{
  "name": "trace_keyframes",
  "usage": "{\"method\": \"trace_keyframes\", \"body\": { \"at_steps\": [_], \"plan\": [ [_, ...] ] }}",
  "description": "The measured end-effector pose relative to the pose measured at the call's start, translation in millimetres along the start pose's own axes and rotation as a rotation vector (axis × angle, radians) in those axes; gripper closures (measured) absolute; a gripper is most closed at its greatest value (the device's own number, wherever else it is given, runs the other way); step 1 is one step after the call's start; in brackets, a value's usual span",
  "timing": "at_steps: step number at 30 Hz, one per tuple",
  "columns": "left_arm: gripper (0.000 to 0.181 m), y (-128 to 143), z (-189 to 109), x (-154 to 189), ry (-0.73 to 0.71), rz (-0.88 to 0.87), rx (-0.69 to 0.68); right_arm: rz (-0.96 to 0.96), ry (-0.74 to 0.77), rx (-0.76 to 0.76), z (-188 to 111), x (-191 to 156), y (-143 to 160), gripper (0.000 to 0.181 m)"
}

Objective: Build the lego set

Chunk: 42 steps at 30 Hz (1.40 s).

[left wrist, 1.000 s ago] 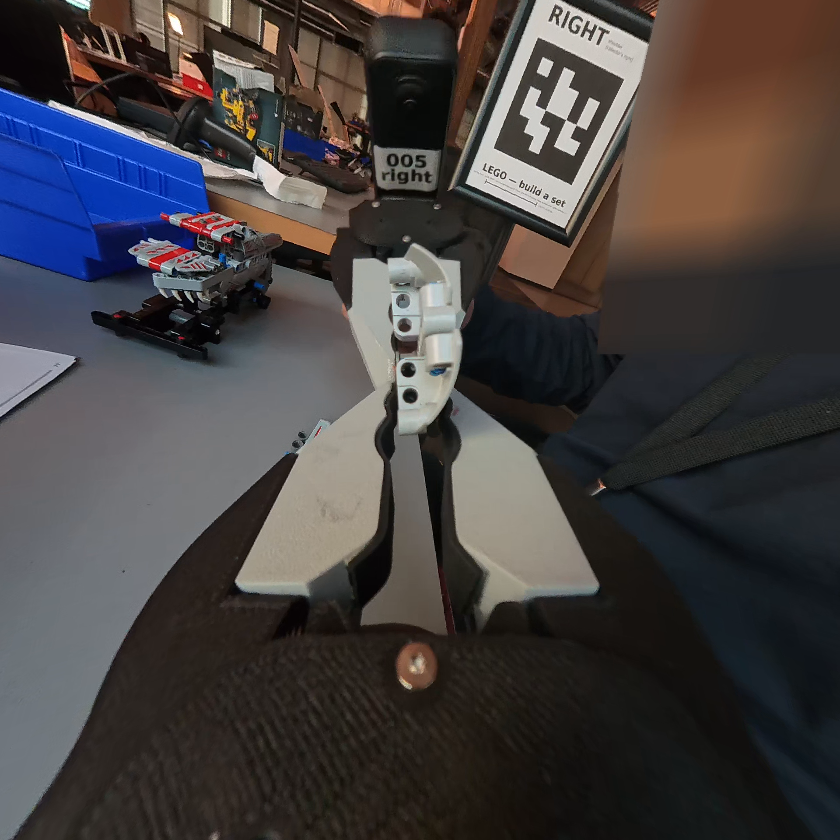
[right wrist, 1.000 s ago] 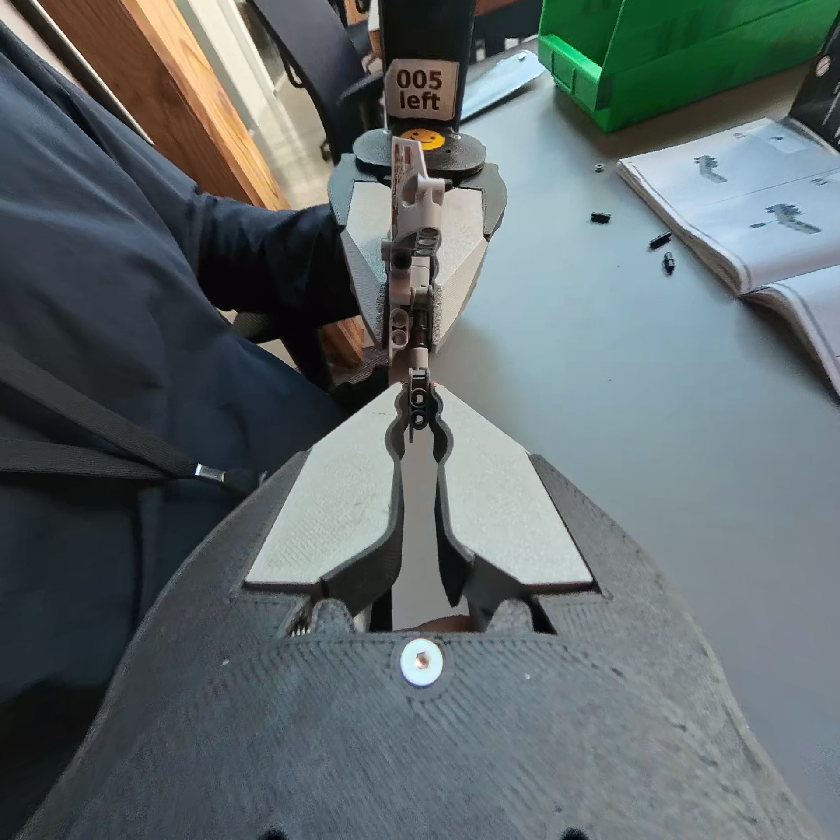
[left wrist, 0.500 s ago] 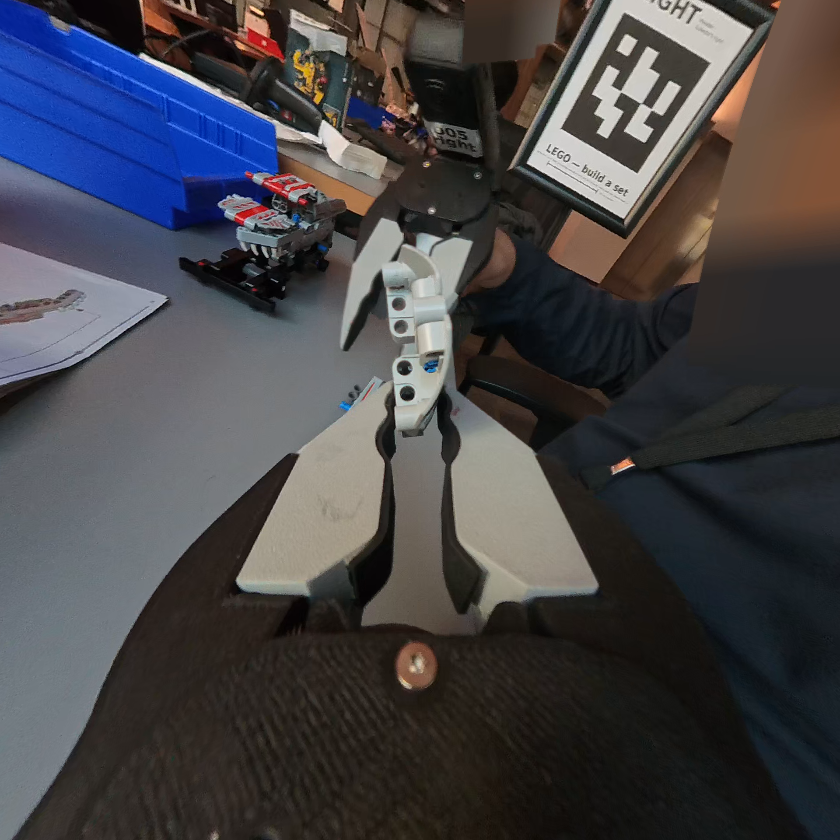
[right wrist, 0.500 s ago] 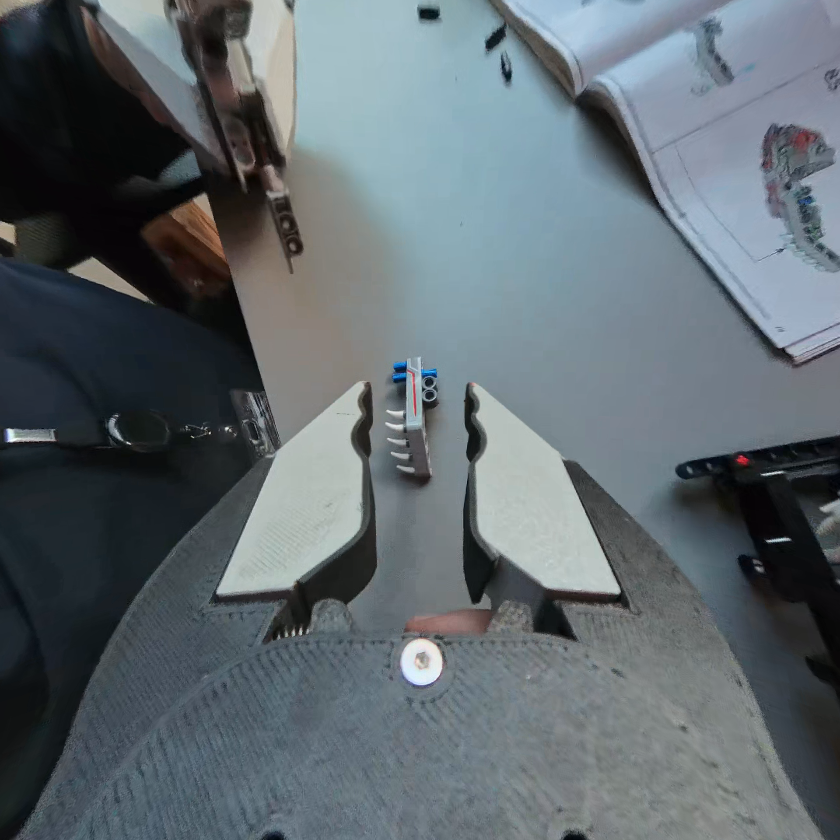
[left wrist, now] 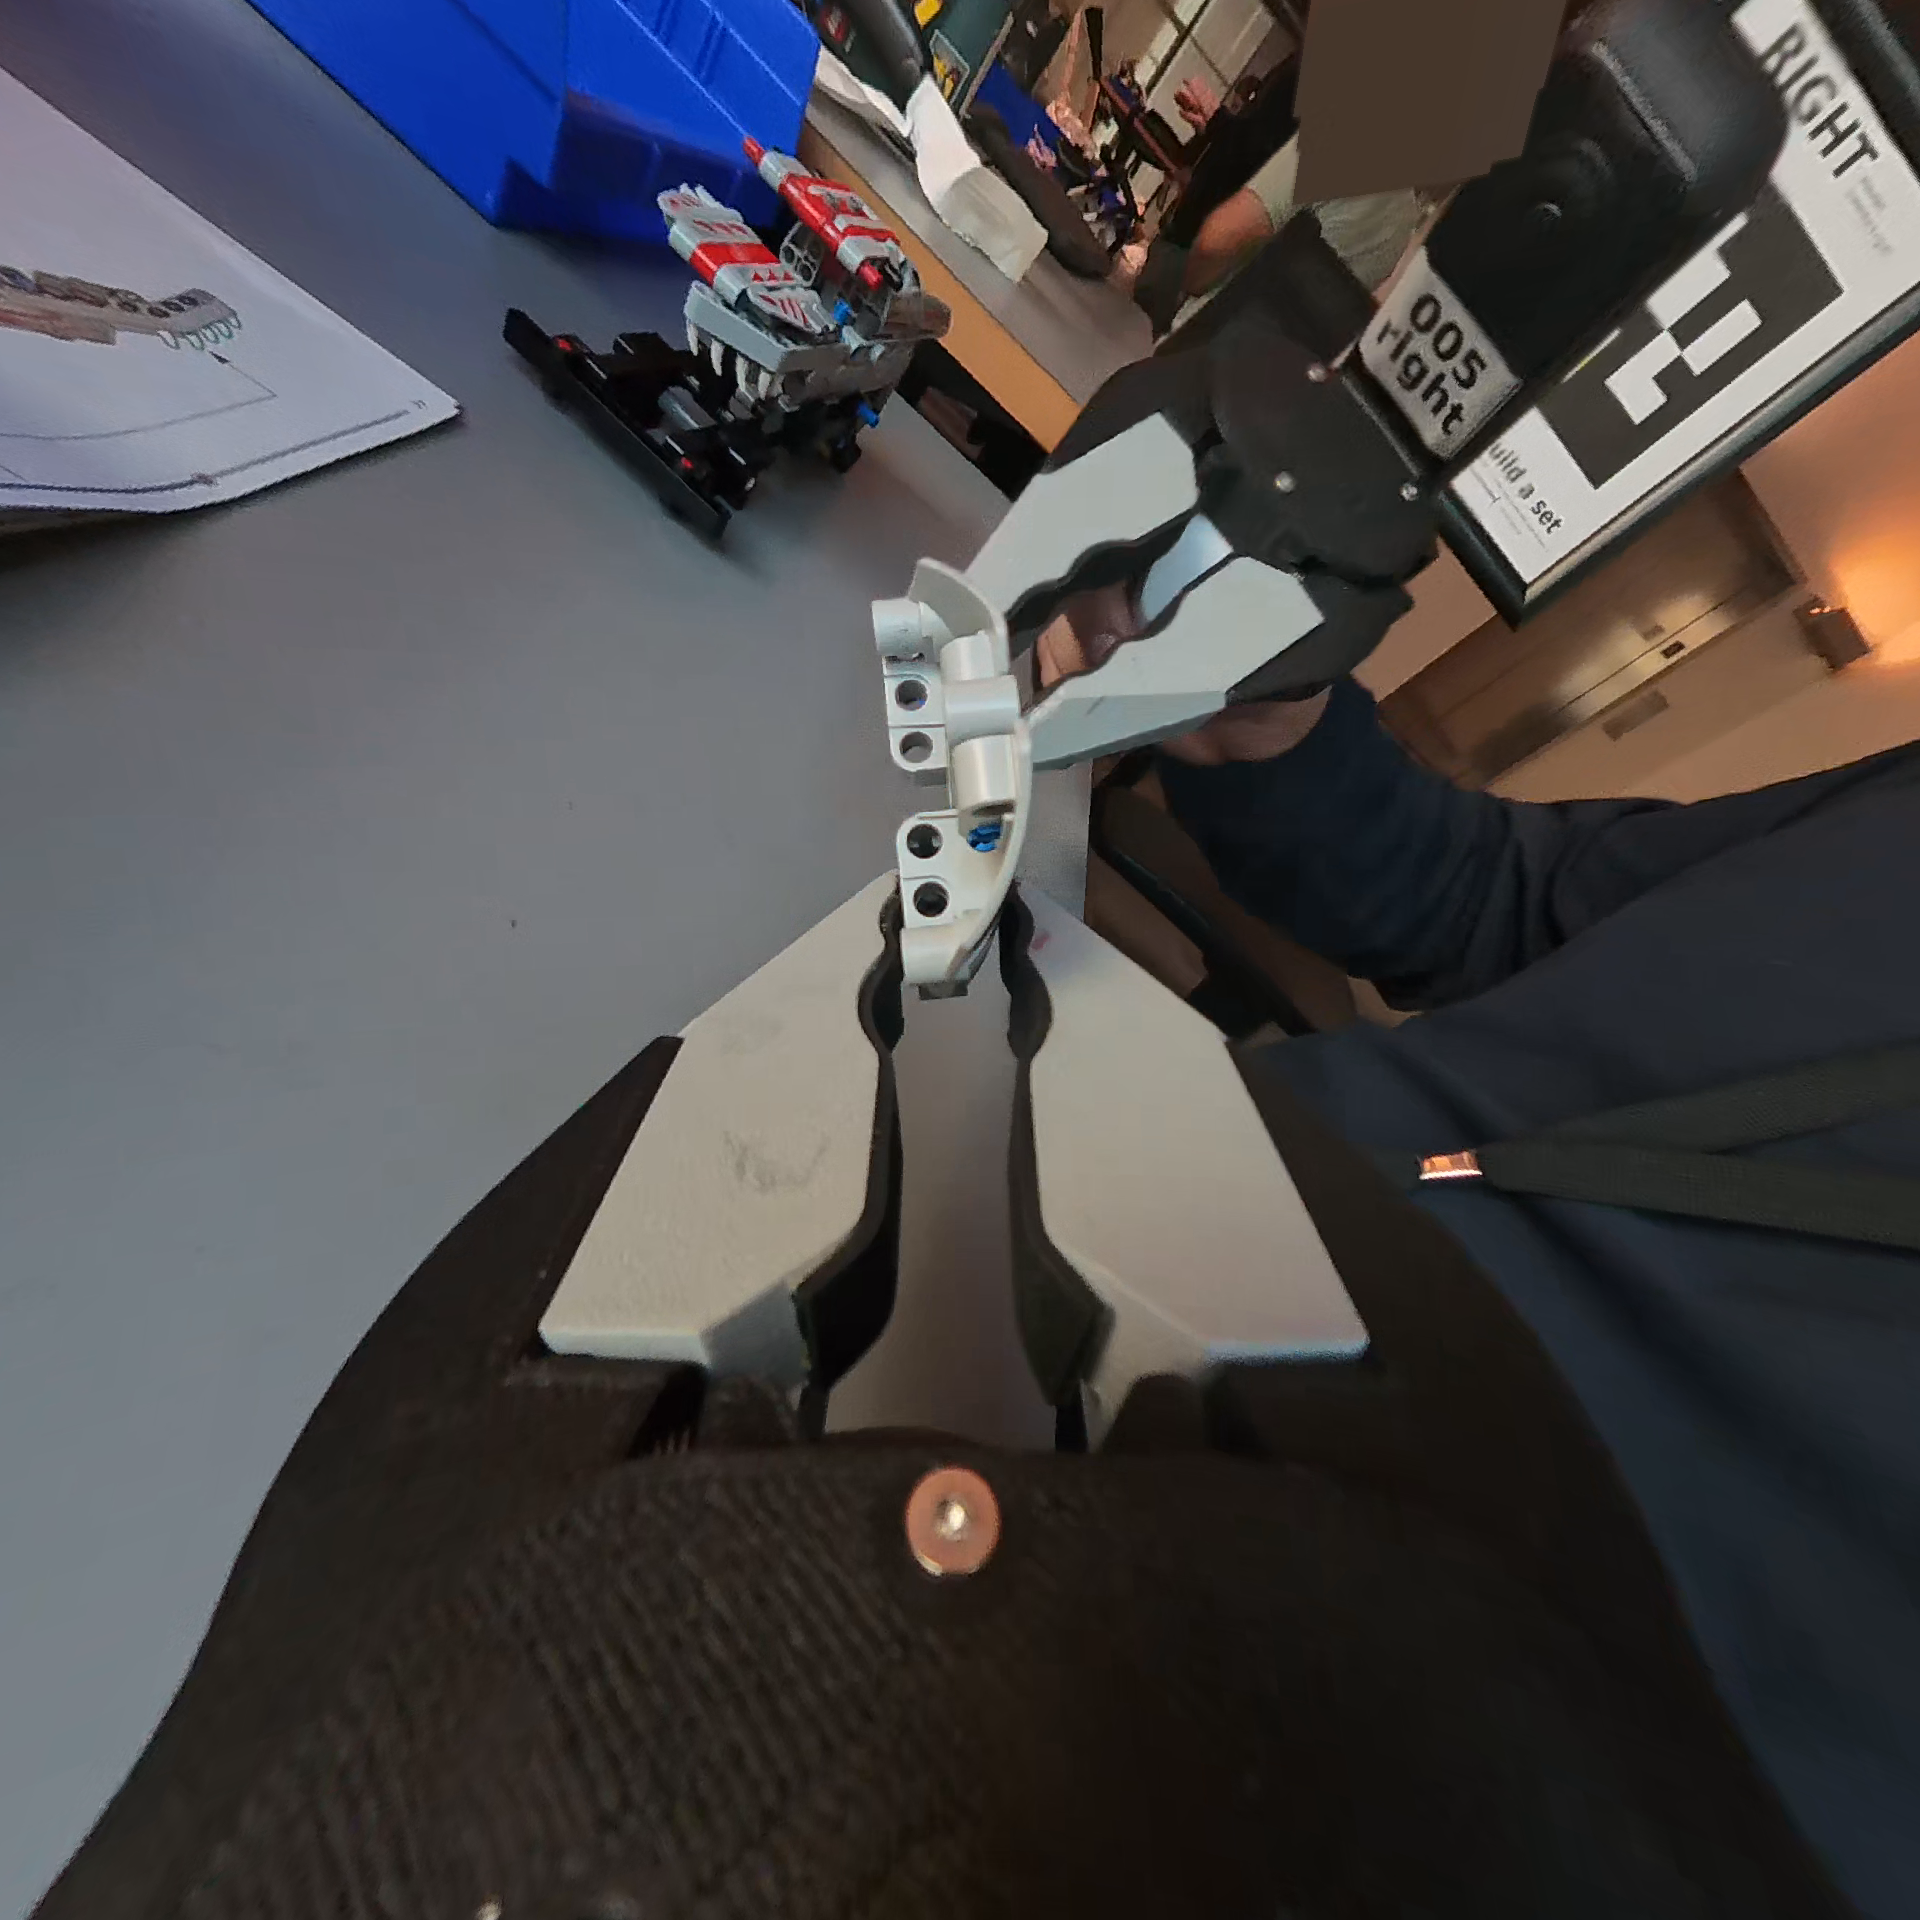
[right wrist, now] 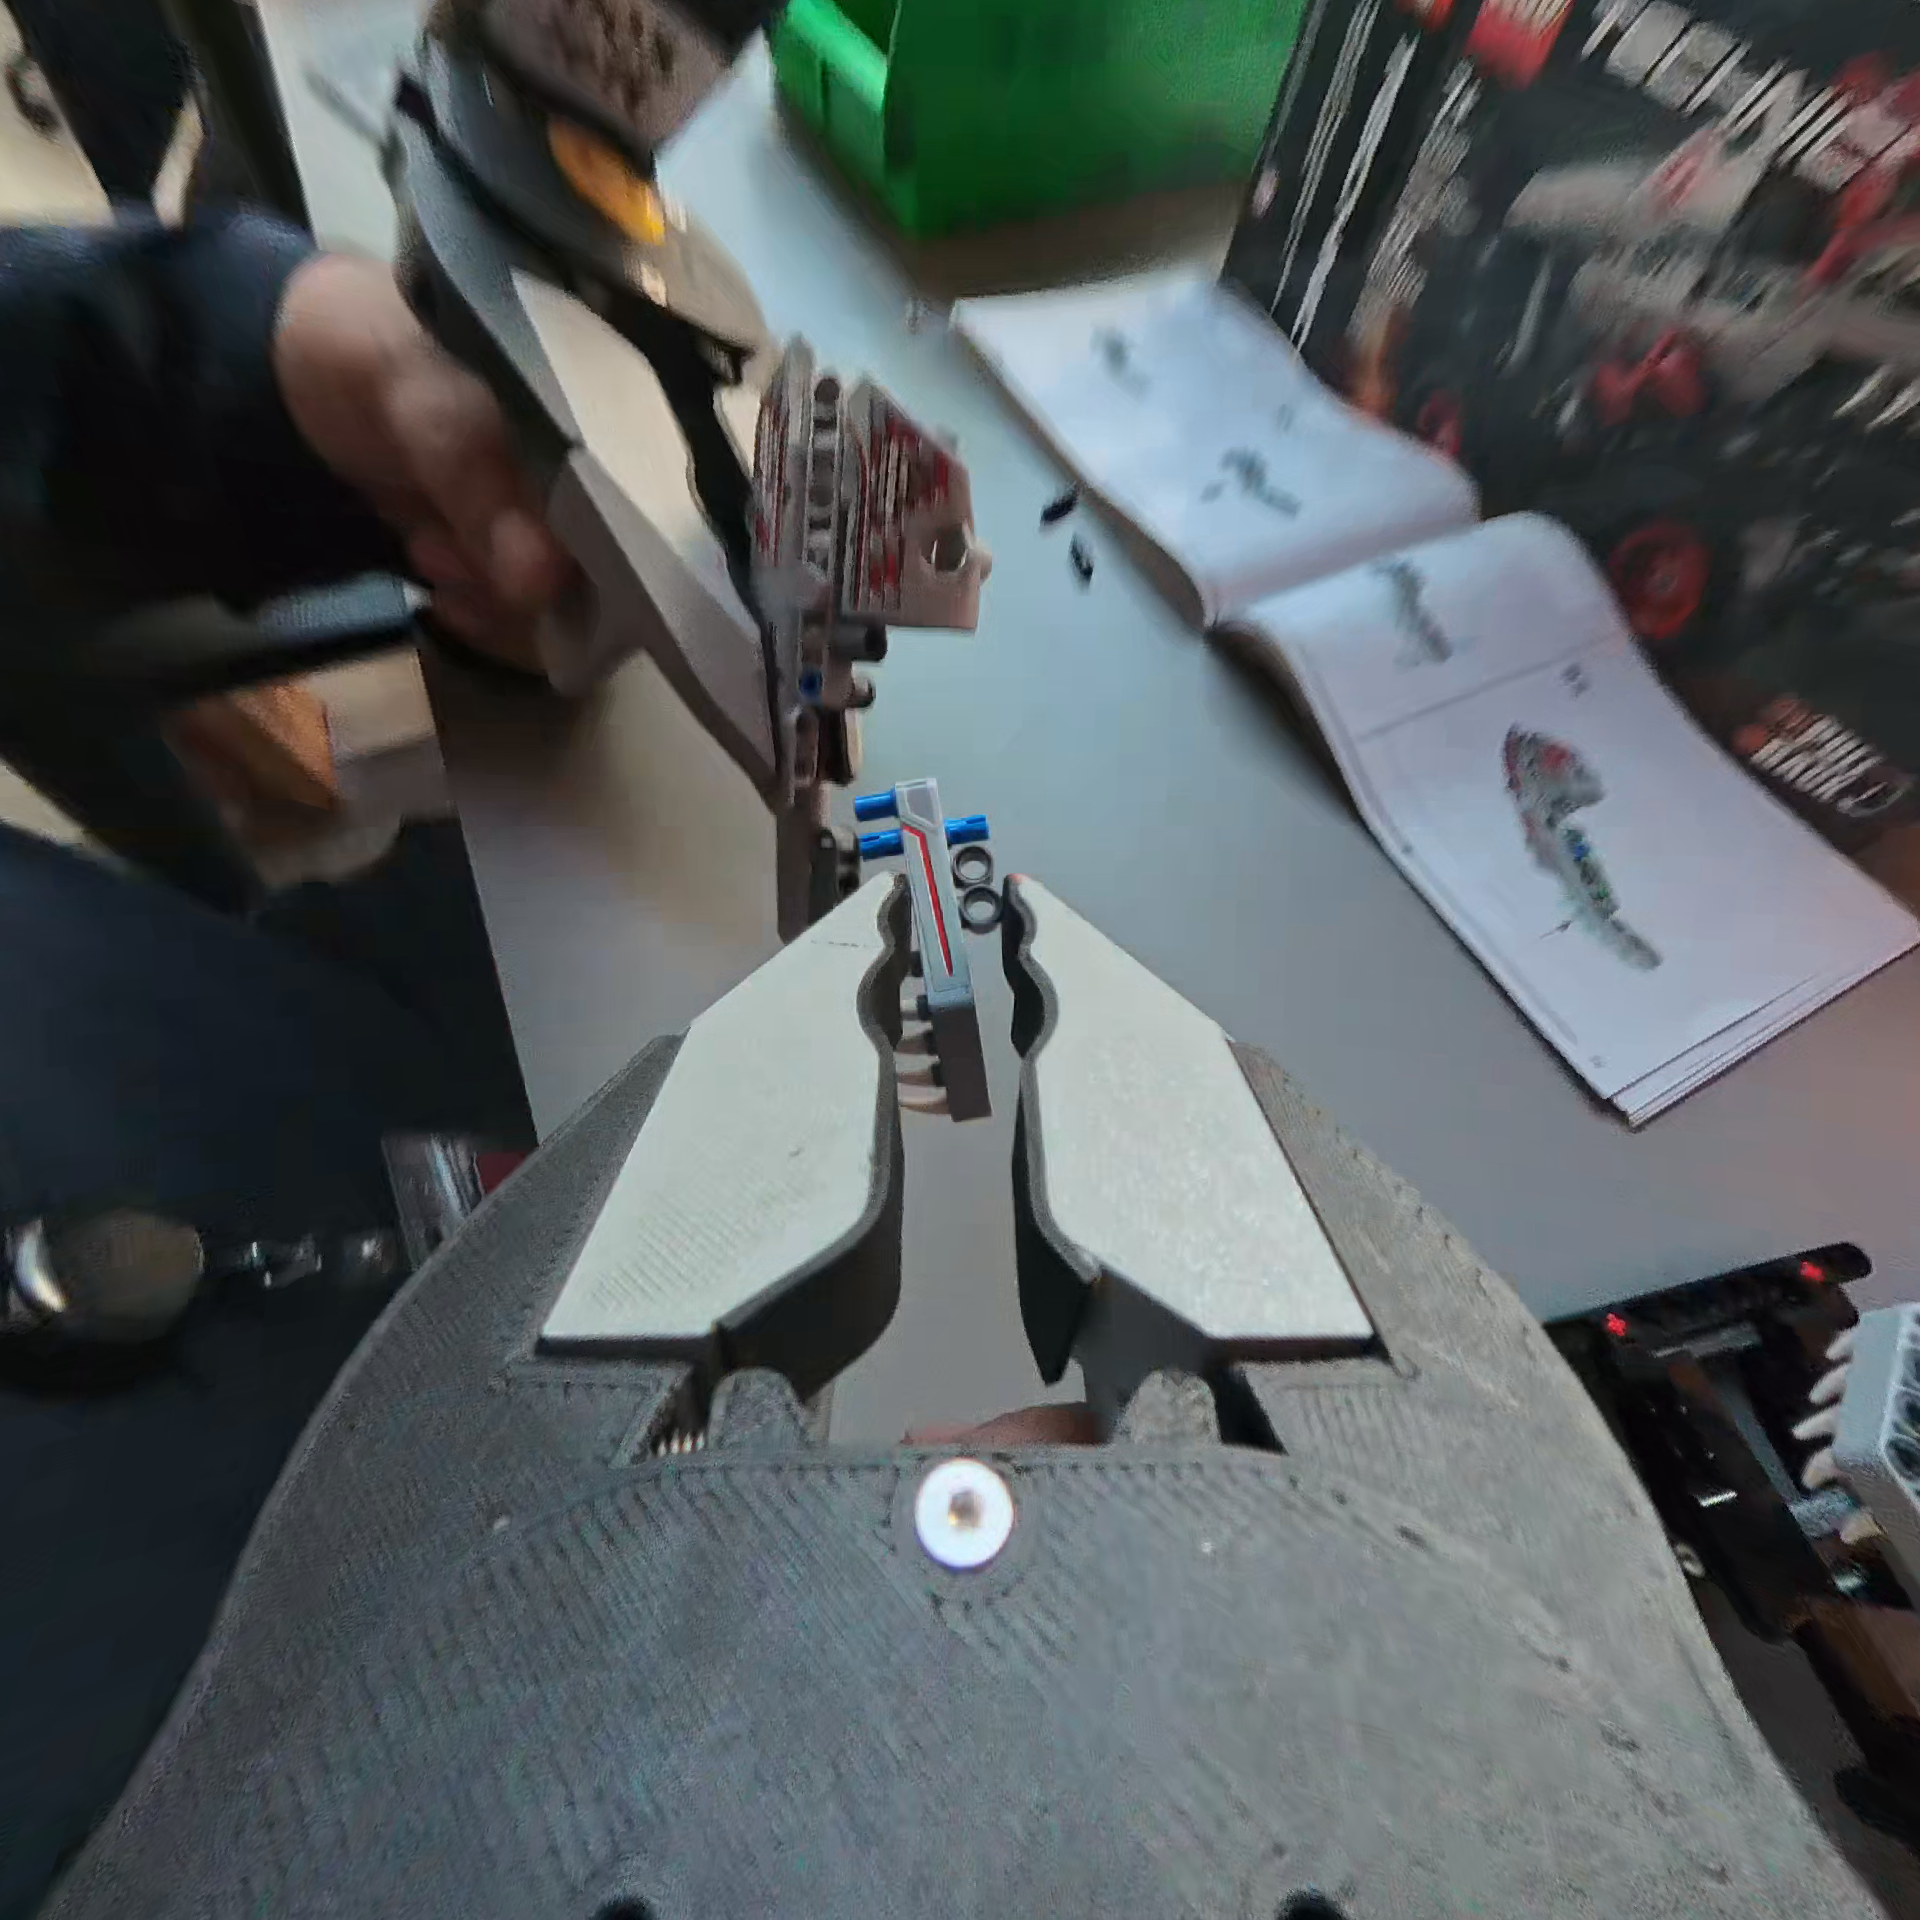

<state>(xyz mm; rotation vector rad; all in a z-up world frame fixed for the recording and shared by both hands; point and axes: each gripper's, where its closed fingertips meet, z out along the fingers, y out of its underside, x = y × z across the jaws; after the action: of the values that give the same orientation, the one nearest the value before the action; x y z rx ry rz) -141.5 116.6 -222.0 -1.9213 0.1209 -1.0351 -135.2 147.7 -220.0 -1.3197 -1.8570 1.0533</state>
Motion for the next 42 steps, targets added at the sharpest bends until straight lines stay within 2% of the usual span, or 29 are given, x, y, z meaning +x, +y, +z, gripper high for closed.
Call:
{"method": "trace_keyframes", "body": {
  "at_steps": [3, 7, 13, 18, 22, 25, 28, 30, 36, 42],
  "plan": [
    [0.168, -10.3, -2.5, 11.7, 0.075, 0.014, 0.084, 0.003, 0.048, 0.128, -4.1, -3.8, -18.2, 0.166],
    [0.168, -15.1, -3.2, 17.7, 0.134, -0.028, 0.133, -0.127, 0.176, 0.171, -7.1, -8.7, -27.2, 0.167],
    [0.168, -13.5, -0.4, 20.8, 0.144, -0.01, 0.119, -0.232, 0.348, 0.077, -2.0, -9.6, -19.7, 0.167],
    [0.168, -14.4, 0.3, 19.9, 0.145, -0.018, 0.123, -0.397, 0.472, 0.061, -0.9, -13.6, -17.7, 0.166],
    [0.168, -14.7, -1.4, 19.0, 0.123, 0.024, 0.124, -0.342, 0.416, 0.124, -3.7, -17.6, -19.1, 0.166],
    [0.168, -22.2, -5.2, 9.6, 0.057, 0.047, 0.166, -0.198, 0.338, 0.187, -7.3, -19.4, -19.8, 0.166],
    [0.169, -26.9, -7.1, 7.6, 0.06, 0.014, 0.207, -0.009, 0.251, 0.232, -3.2, -22.9, -18.6, 0.166],
    [0.168, -28.8, -5.7, 9.5, 0.069, -0.005, 0.229, 0.064, 0.263, 0.254, -0.7, -19.0, -16.5, 0.166],
    [0.168, -32.3, -5.1, 5.7, 0.066, -0.108, 0.296, 0.087, 0.308, 0.213, 5.8, -15.3, -10.6, 0.165],
    [0.168, -28.0, -1.8, 4.4, 0.048, -0.039, 0.215, 0.141, 0.177, 0.174, 12.6, -16.0, -6.4, 0.161]
  ]
}}
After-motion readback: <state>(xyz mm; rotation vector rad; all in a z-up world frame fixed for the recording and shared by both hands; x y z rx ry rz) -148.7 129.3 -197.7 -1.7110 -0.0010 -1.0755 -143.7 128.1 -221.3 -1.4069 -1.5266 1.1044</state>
